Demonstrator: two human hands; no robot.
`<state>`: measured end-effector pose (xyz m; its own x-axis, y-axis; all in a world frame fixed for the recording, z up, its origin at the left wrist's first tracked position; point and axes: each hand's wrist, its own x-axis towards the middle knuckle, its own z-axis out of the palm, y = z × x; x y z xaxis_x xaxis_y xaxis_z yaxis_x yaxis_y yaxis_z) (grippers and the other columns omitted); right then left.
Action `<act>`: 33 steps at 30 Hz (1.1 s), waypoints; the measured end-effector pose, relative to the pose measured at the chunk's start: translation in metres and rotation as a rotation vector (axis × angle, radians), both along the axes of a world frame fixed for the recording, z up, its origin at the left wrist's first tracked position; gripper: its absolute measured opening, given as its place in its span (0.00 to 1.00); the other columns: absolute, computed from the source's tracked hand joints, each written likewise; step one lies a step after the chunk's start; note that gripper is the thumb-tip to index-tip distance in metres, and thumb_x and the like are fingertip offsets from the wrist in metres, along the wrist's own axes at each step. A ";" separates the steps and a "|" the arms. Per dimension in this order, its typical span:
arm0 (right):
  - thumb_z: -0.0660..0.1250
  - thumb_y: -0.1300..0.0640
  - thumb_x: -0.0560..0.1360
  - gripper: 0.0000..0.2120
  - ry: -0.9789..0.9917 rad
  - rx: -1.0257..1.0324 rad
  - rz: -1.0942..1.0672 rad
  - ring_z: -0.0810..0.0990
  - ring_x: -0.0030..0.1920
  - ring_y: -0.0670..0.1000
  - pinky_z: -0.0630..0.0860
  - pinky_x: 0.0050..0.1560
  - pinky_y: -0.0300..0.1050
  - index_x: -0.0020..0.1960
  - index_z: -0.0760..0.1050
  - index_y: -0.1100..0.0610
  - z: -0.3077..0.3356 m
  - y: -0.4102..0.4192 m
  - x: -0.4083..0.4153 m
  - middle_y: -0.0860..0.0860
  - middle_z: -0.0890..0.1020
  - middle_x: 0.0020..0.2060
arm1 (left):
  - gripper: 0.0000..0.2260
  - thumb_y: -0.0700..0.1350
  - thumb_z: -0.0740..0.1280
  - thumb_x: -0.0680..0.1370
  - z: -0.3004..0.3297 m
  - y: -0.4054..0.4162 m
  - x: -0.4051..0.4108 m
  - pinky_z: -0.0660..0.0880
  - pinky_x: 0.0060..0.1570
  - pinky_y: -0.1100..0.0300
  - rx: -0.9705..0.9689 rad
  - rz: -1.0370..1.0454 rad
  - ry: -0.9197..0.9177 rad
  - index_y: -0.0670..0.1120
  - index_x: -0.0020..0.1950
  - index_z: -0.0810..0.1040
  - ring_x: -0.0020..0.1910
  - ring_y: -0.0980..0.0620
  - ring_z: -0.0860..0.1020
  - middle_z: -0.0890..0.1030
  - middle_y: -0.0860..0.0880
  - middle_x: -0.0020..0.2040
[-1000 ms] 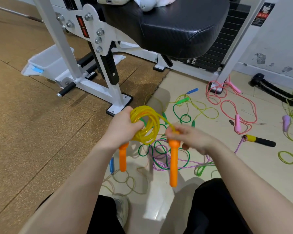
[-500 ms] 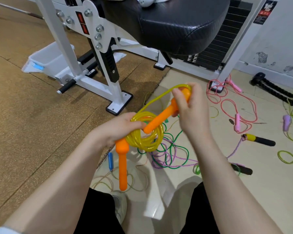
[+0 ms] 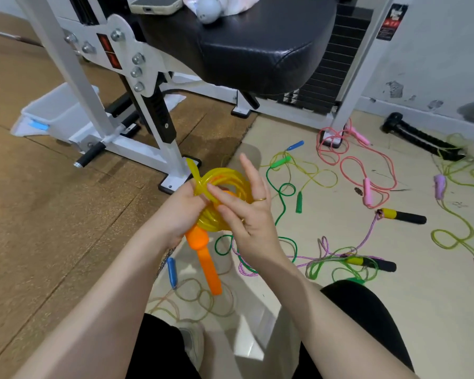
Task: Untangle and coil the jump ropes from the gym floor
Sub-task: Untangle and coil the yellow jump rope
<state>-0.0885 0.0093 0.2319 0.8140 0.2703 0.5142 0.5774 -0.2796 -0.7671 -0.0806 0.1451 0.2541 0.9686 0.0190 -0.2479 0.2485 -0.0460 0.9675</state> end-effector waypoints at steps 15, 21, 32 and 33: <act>0.70 0.60 0.71 0.11 0.802 0.373 0.321 0.81 0.41 0.44 0.79 0.42 0.39 0.52 0.75 0.52 -0.006 -0.030 0.046 0.47 0.82 0.40 | 0.09 0.39 0.63 0.78 0.006 -0.015 -0.005 0.76 0.49 0.65 0.047 -0.124 -0.203 0.52 0.55 0.71 0.49 0.59 0.79 0.79 0.53 0.49; 0.68 0.56 0.67 0.07 0.783 -0.066 -0.270 0.79 0.44 0.56 0.77 0.45 0.51 0.42 0.77 0.58 -0.044 -0.002 0.048 0.56 0.81 0.40 | 0.09 0.47 0.67 0.76 -0.006 -0.013 0.000 0.67 0.39 0.59 0.612 -0.275 -0.270 0.53 0.48 0.67 0.40 0.54 0.74 0.75 0.56 0.39; 0.71 0.32 0.62 0.34 0.798 0.356 0.452 0.77 0.56 0.50 0.71 0.58 0.44 0.63 0.70 0.47 -0.002 -0.036 0.052 0.50 0.79 0.56 | 0.09 0.42 0.66 0.73 0.001 -0.007 0.010 0.66 0.33 0.61 0.591 -0.141 -0.083 0.50 0.36 0.69 0.33 0.55 0.71 0.73 0.54 0.32; 0.69 0.30 0.62 0.34 0.753 0.267 0.440 0.77 0.56 0.50 0.72 0.58 0.45 0.61 0.70 0.46 0.004 -0.035 0.051 0.51 0.79 0.56 | 0.07 0.42 0.65 0.74 0.000 -0.008 0.010 0.68 0.34 0.60 0.559 -0.186 -0.067 0.51 0.38 0.70 0.34 0.55 0.72 0.74 0.54 0.33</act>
